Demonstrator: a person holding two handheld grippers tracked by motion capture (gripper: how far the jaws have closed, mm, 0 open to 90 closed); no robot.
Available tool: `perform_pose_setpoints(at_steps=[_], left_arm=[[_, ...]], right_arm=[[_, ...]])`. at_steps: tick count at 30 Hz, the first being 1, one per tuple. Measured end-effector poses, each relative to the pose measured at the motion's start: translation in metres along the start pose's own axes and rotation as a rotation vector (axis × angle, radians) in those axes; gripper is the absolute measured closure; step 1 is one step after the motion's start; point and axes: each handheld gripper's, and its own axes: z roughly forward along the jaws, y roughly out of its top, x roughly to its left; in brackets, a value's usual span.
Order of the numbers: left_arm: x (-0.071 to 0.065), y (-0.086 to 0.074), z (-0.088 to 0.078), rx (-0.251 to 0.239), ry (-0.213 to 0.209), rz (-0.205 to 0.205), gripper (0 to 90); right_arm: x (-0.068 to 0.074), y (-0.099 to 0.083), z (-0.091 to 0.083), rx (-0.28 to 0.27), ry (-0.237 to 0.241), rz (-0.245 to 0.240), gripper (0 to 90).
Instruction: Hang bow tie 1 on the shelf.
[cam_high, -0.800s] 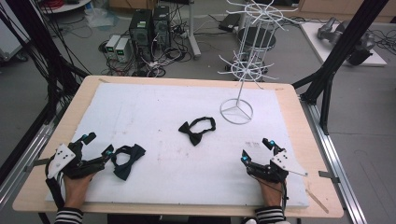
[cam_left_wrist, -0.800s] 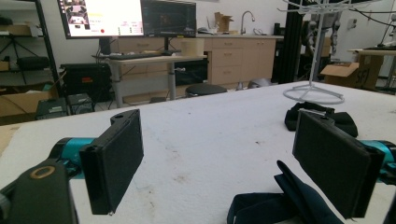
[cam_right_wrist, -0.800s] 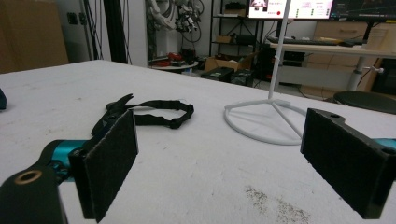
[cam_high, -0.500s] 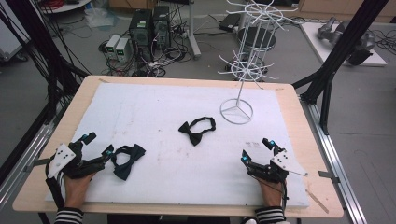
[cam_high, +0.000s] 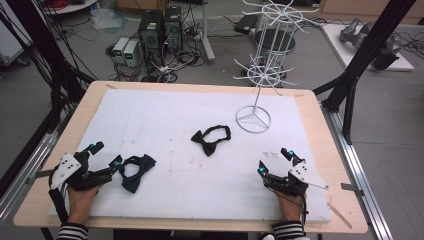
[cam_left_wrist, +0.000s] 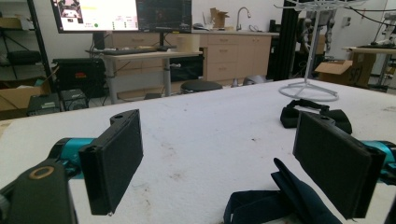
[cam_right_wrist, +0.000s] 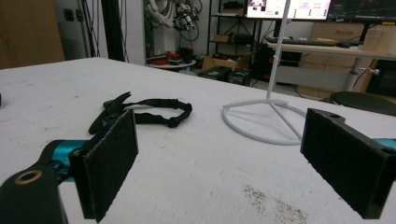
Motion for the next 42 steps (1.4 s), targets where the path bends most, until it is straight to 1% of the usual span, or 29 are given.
perform_pose_setpoints(at_steps=[6,10,11,14,15,17,18,20,22,23,24,25,26,28,29,31,32,35,36,37,41,42], left_arm=[[0.000,0.000,0.001,0.008,0.002,-0.006,15.8],[0.000,0.001,0.003,0.027,0.001,-0.008,15.4],[0.000,0.002,0.004,0.036,-0.002,-0.004,15.3],[0.000,0.002,0.005,0.044,-0.003,-0.001,15.3],[0.001,0.003,0.005,0.056,-0.006,0.008,15.3],[0.001,0.004,0.006,0.055,-0.007,0.006,15.3],[0.002,0.007,0.006,0.064,-0.010,0.004,15.3],[0.002,0.008,0.007,0.066,-0.010,0.003,15.3],[0.002,0.013,0.008,0.090,-0.014,0.007,15.3],[0.002,0.019,0.010,0.117,-0.022,0.021,15.3],[0.002,0.021,0.011,0.128,-0.022,0.024,15.3],[0.002,0.021,0.011,0.128,-0.022,0.024,15.2],[0.002,0.024,0.012,0.134,-0.028,0.027,15.1],[0.001,0.030,0.014,0.151,-0.036,0.035,15.1],[0.001,0.036,0.016,0.176,-0.047,0.043,15.1],[0.000,0.038,0.017,0.183,-0.048,0.044,15.1],[-0.001,0.044,0.019,0.201,-0.059,0.052,15.1],[-0.003,0.049,0.022,0.217,-0.066,0.057,15.1],[-0.004,0.053,0.024,0.239,-0.077,0.071,15.1],[-0.004,0.053,0.024,0.239,-0.077,0.071,15.1],[-0.007,0.060,0.028,0.275,-0.090,0.074,15.2],[-0.009,0.064,0.029,0.296,-0.098,0.079,15.1]], right_arm=[[-0.001,0.000,0.001,-0.003,0.002,0.006,10.4],[-0.002,0.000,0.001,-0.005,0.003,0.001,10.5],[-0.001,0.000,0.000,-0.003,0.003,0.006,10.5],[-0.001,0.000,0.000,-0.001,0.004,0.005,10.5],[-0.001,0.000,0.000,-0.002,0.004,0.007,10.5],[-0.001,0.000,0.000,-0.002,0.004,0.006,10.5],[-0.001,0.000,0.000,-0.002,0.004,0.006,10.5],[-0.001,0.000,0.000,-0.003,0.004,0.006,10.4],[-0.001,0.000,0.000,-0.005,0.001,0.001,10.5],[-0.001,0.000,0.000,-0.003,0.000,0.006,10.5],[-0.001,0.000,0.000,-0.002,0.001,0.007,10.5],[-0.001,0.000,0.000,-0.003,0.001,0.008,10.5],[-0.001,0.000,0.000,-0.006,0.002,0.001,10.5],[-0.001,0.000,0.000,-0.006,0.003,0.002,10.5],[-0.001,0.000,0.000,-0.002,0.002,0.004,10.5],[-0.001,0.000,0.000,-0.002,0.002,0.003,10.5],[0.000,0.000,0.000,-0.003,0.003,0.003,10.5],[0.000,0.000,0.000,0.002,0.003,0.002,10.5],[0.000,0.000,0.000,-0.001,0.005,-0.003,10.5],[0.000,0.000,0.000,-0.001,0.005,-0.003,10.5],[0.000,0.000,0.000,0.000,0.005,-0.004,10.5],[0.000,0.000,0.000,-0.001,0.005,-0.003,10.5]])
